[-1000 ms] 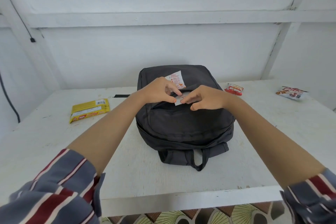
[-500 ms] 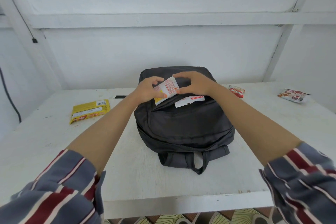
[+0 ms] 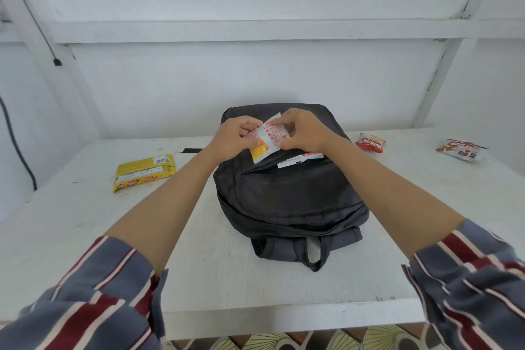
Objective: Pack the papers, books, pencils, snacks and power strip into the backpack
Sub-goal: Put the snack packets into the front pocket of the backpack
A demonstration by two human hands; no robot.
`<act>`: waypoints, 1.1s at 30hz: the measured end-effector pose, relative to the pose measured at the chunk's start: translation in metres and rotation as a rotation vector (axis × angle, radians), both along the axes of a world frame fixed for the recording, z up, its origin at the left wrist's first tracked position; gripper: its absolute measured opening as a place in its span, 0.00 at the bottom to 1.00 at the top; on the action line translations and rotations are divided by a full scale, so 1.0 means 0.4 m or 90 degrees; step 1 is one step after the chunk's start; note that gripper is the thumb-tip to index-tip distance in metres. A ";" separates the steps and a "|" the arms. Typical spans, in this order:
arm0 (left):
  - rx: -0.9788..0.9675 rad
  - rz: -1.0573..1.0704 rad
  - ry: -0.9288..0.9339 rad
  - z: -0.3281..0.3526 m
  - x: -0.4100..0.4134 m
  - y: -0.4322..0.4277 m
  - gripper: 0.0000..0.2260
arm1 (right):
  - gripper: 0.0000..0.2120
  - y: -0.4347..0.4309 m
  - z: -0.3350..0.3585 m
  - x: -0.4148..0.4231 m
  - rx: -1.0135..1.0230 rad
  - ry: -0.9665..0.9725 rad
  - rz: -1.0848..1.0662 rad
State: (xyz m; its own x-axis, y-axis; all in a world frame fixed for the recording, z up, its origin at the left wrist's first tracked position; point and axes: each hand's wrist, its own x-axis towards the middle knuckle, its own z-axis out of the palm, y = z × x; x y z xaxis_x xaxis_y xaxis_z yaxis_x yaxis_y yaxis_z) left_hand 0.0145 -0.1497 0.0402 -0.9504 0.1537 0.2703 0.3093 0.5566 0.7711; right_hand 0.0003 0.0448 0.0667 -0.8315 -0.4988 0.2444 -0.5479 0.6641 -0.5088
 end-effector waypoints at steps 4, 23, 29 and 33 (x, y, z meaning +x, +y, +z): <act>0.032 -0.023 0.027 0.018 0.018 0.016 0.18 | 0.25 0.016 0.022 0.040 -0.135 -0.049 -0.042; -0.272 -0.096 0.035 -0.007 0.072 0.060 0.15 | 0.19 0.262 -0.001 0.218 -0.342 -0.421 -0.105; -0.227 -0.088 0.033 0.014 0.085 0.056 0.16 | 0.24 0.174 -0.053 0.232 -0.445 -0.386 -0.117; -0.198 -0.104 -0.009 0.031 0.089 0.045 0.19 | 0.24 0.121 -0.081 0.234 -0.571 -0.381 -0.151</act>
